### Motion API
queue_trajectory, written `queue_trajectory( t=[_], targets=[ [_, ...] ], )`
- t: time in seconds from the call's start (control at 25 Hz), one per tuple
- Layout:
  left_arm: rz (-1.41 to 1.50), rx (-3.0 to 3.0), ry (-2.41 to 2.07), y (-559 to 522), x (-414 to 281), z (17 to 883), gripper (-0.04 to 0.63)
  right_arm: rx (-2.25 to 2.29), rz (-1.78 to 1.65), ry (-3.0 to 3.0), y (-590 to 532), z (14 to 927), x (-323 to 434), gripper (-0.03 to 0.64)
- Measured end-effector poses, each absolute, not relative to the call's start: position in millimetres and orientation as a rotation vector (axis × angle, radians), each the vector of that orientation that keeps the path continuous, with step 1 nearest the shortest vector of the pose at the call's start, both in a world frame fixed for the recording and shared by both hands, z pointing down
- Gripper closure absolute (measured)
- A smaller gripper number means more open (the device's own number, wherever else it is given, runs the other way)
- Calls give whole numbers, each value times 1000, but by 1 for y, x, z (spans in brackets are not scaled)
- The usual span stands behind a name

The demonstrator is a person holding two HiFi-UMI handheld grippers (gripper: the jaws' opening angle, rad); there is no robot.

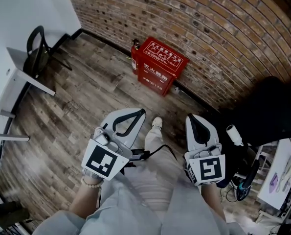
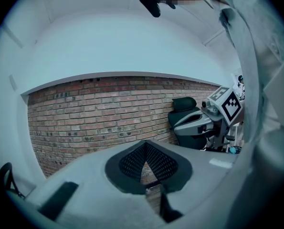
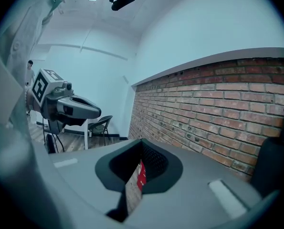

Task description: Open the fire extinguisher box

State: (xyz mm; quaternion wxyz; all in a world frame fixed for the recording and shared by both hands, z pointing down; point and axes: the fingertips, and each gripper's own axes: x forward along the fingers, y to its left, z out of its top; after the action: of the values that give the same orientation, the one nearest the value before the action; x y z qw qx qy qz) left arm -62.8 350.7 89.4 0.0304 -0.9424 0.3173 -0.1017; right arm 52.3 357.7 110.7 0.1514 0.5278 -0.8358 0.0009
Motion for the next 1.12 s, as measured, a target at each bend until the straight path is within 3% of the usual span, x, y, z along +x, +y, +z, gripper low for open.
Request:
queue_trajectory(
  t=[1.12],
  targets=[
    [-435,-2911,1147,144,-24,122,598,1308,100,-2468,143,147,85,614]
  ],
)
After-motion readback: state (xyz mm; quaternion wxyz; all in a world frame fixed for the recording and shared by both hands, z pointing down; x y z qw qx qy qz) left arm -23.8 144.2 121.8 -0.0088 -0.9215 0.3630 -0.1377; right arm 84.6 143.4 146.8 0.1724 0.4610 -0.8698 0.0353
